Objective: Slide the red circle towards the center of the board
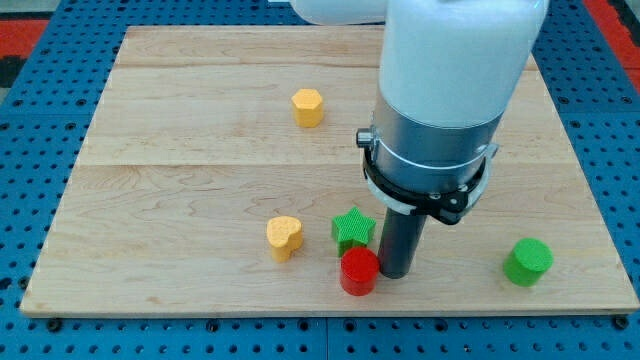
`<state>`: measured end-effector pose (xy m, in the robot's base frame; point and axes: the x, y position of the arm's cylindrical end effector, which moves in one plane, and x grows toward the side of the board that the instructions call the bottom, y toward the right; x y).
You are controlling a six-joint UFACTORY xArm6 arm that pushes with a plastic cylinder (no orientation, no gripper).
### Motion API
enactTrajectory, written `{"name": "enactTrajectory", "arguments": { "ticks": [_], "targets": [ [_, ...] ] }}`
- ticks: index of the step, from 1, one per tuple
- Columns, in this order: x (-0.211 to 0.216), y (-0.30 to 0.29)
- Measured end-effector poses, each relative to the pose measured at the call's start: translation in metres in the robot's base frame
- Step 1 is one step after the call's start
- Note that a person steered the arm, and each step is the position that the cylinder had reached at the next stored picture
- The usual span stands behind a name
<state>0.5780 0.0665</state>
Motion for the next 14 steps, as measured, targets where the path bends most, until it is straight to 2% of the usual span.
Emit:
{"name": "enactTrajectory", "arguments": {
  "ticks": [1,3,4,5,6,8,9,10,11,12,13,14],
  "targets": [
    [0.001,0.004],
    [0.009,-0.166],
    [0.008,-0.106],
    [0.041,-0.109],
    [0.041,-0.115],
    [0.040,-0.177],
    [0.009,-0.218],
    [-0.044,-0.280],
    [-0.052,-0.265],
    [-0.019,-0.326],
    [-0.061,-0.337],
    [-0.139,-0.331]
  ]
}}
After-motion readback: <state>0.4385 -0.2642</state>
